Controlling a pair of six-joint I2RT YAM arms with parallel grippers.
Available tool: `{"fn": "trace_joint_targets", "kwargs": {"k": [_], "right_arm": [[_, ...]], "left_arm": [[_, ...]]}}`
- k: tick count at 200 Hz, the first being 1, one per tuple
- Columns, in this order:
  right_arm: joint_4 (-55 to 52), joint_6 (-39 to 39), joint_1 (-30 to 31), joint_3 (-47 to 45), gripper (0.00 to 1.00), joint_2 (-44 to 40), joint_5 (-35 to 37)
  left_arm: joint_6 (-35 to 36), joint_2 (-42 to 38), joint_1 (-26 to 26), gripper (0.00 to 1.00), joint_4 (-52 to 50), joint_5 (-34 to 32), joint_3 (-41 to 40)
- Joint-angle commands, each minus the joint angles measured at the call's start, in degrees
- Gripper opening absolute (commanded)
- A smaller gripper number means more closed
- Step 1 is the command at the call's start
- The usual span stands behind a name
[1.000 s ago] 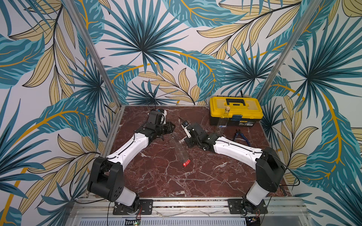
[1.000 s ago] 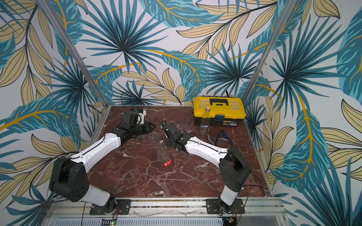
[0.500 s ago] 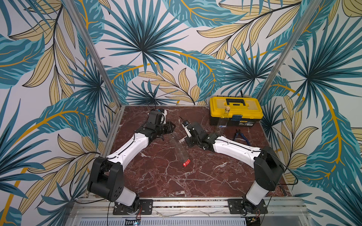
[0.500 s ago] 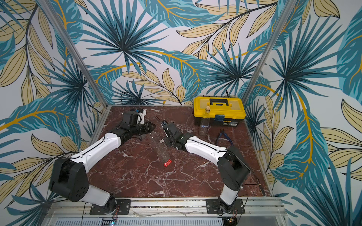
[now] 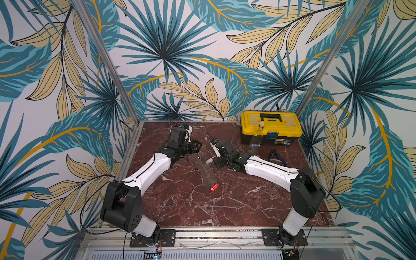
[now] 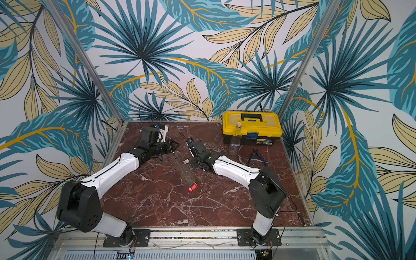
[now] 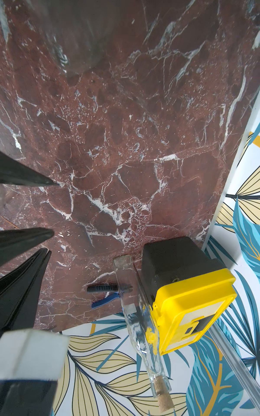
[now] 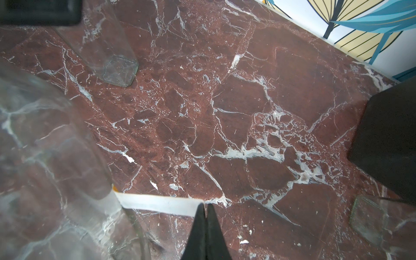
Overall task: Remove the label from the bottle
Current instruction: Tear open the label from the bottle, then place the bottle at the center of the board.
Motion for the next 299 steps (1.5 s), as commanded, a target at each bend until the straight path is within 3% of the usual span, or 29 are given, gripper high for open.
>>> {"fn": "trace_joint_targets", "kwargs": {"k": [1,179,299], "right_arm": [[0.67,0.70,-0.61,0.86,0.00,1.57,-0.02],[1.04,1.10,-2.28,2.48,0.00,3.07,-1.11],[-6.48,3.04,-3.22,1.06,0.00,-2.61,-6.50]], "left_arm": [[0.72,-1.62,0.35,0.00,2.14,1.48,0.22],[1.97,-2.54,0.35,0.00,2.92,2.43,0.73],[4.53,0.07,0.33,0.00,2.91,-0.16,12.73]]}}
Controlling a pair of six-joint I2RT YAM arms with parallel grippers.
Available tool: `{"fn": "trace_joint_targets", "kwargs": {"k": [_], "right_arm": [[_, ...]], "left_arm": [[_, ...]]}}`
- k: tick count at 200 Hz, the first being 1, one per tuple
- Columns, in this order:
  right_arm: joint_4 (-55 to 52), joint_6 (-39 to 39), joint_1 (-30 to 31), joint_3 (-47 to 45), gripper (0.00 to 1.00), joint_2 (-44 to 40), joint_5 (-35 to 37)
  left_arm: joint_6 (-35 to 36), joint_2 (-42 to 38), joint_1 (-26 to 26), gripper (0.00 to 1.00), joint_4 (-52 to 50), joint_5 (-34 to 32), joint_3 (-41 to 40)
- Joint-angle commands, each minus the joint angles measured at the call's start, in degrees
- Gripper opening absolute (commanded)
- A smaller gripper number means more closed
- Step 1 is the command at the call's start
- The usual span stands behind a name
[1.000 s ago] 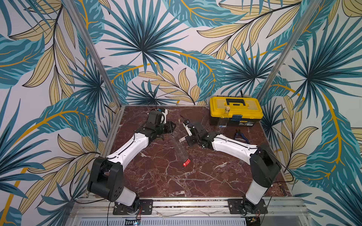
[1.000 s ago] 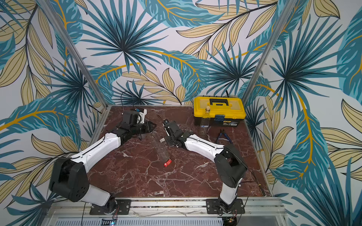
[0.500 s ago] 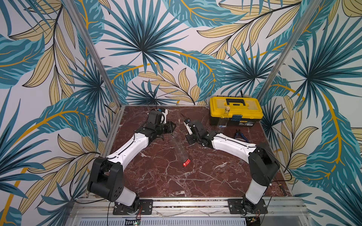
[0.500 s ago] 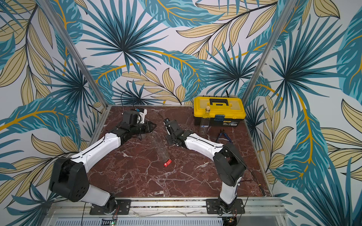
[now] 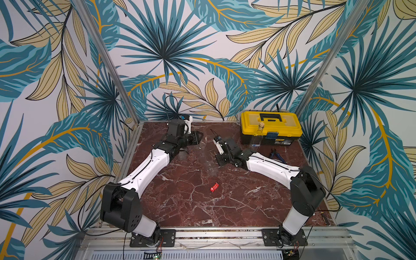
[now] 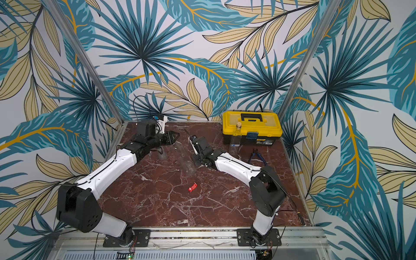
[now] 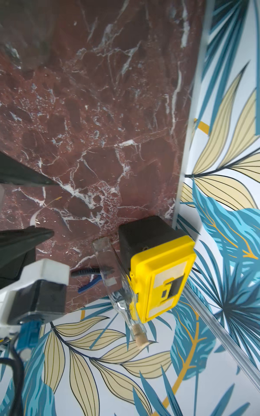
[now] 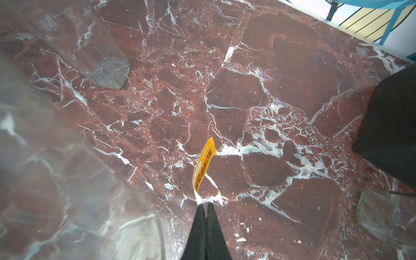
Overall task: Remove the label from the bottle
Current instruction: Place the bottle at the center of the board.
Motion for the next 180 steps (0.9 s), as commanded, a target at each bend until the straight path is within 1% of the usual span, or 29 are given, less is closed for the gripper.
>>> {"fn": "trace_joint_targets", "kwargs": {"k": [1,22,45,88,114,152,180], "right_arm": [[-3.87,1.17,-0.09,-0.44,0.00,-2.76,-2.32],[-5.70,1.26,-0.08,-1.41,0.00,-4.25,-3.90],[-6.15,1.75,-0.09,-3.40,0.00,-6.04,-5.24],[-6.63,3.54,-0.09,-4.65,0.00,-8.04,-7.80],[-7.21,3.08,-0.11,-4.40,0.00,-8.19,-8.88],[-8.89,2.28,-0.18,-3.42,0.00,-7.92,-11.71],[-9.06,2.46,-0.16,-3.48,0.00,-7.79,-13.01]], "left_arm": [[1.85,0.29,0.34,0.00,2.46,-0.40,4.41],[3.84,2.02,0.34,0.00,2.51,-0.92,6.94],[6.93,3.64,0.05,0.00,2.50,-3.45,9.17],[13.72,7.66,-0.60,0.00,2.47,-10.38,14.26],[17.21,10.14,-0.97,0.00,3.21,-14.03,16.93],[18.15,13.74,-1.08,0.00,6.01,-14.73,18.72],[20.71,15.86,-2.58,0.00,6.71,-16.82,19.27]]}}
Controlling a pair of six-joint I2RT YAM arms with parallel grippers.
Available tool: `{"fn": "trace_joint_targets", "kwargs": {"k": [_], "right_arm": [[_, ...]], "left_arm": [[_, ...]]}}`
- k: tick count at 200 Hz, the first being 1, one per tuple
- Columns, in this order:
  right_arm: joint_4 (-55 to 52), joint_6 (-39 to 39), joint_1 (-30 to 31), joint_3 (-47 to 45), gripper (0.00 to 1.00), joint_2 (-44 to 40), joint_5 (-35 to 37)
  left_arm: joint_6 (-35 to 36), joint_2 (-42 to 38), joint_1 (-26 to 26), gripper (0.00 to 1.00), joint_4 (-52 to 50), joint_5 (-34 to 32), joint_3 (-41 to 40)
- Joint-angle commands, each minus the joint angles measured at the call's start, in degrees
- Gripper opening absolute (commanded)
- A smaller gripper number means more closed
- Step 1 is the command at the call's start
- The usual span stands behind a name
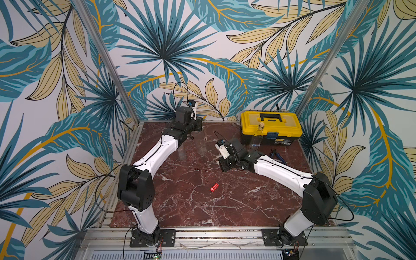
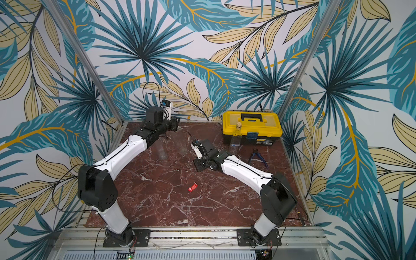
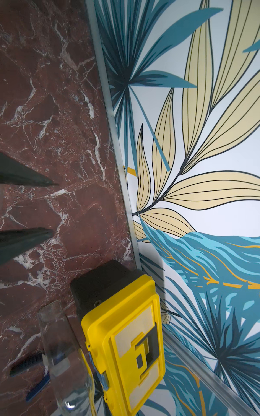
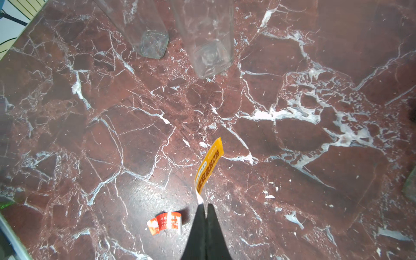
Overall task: Remove the label from the bottle
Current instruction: Place the bottle at the center of the board.
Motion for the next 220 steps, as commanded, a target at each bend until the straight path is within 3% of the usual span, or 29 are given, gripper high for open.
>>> {"fn": "trace_joint_targets", "kwargs": {"k": [1,139,157,195,220], "right_arm": [[-1.94,0.09,-0.11,-0.15,0.00,-1.19,-2.21],[-0.54,1.24,-0.11,-2.21,0.00,-1.31,-3.17],[-0.38,1.43,-0.11,-2.64,0.00,-1.38,-2.97],[-0.39,1.47,-0.17,-2.51,0.00,-0.88,-3.54],[-0.45,1.45,-0.15,-2.32,0.00,-0.51,-3.88]], "left_arm": [[3.08,0.79,-1.41,0.00,4.45,-2.20,2.63],[4.16,1.44,-4.78,0.01,12.90,-6.94,-6.21],[3.90,1.35,-4.94,0.06,12.85,-6.56,-6.54],[3.31,0.59,-4.94,0.36,12.78,-6.46,-7.53],[3.16,-0.25,-4.91,0.45,12.82,-6.46,-8.44]]}}
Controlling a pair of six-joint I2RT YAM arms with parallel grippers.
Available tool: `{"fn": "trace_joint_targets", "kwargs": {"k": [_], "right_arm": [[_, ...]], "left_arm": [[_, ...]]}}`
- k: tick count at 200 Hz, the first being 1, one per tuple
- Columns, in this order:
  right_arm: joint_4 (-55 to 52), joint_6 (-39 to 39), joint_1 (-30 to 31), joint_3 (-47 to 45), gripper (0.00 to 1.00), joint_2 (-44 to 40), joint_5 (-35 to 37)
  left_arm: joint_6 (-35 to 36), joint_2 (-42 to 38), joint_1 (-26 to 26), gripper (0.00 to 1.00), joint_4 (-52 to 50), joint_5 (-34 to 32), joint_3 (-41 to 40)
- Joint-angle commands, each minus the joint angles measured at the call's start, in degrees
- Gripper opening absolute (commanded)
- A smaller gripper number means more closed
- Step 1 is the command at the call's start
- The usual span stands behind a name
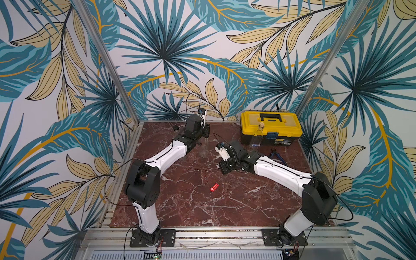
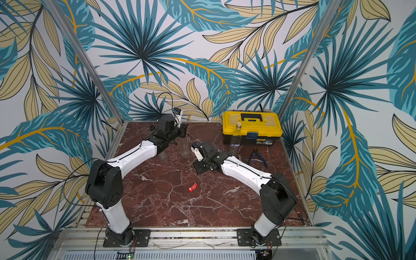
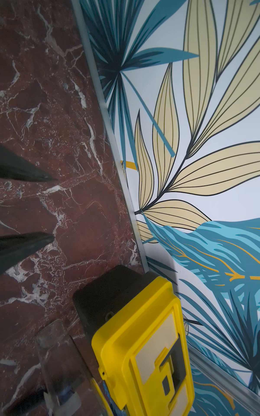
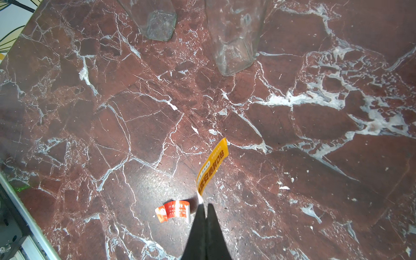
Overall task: Remove the label from the bottle
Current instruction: Place the bottle at the center of the board.
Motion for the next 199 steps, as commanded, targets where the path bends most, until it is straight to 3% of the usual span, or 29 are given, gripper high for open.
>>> {"fn": "trace_joint_targets", "kwargs": {"k": [1,135,199], "right_arm": [[0.25,0.73,-0.11,-0.79,0.00,-0.51,-1.04],[-0.14,0.95,-0.07,-0.58,0.02,-0.24,-2.76],[-3.34,0.60,-0.16,0.56,0.46,0.13,-7.03]], "left_arm": [[-0.46,-2.86,-0.10,0.45,1.27,-0.27,-1.25],[-3.68,-9.13,-0.17,0.55,1.31,-1.21,-6.32],[-6.04,-18.53,-0.03,0.57,1.31,-3.86,-11.60]]}}
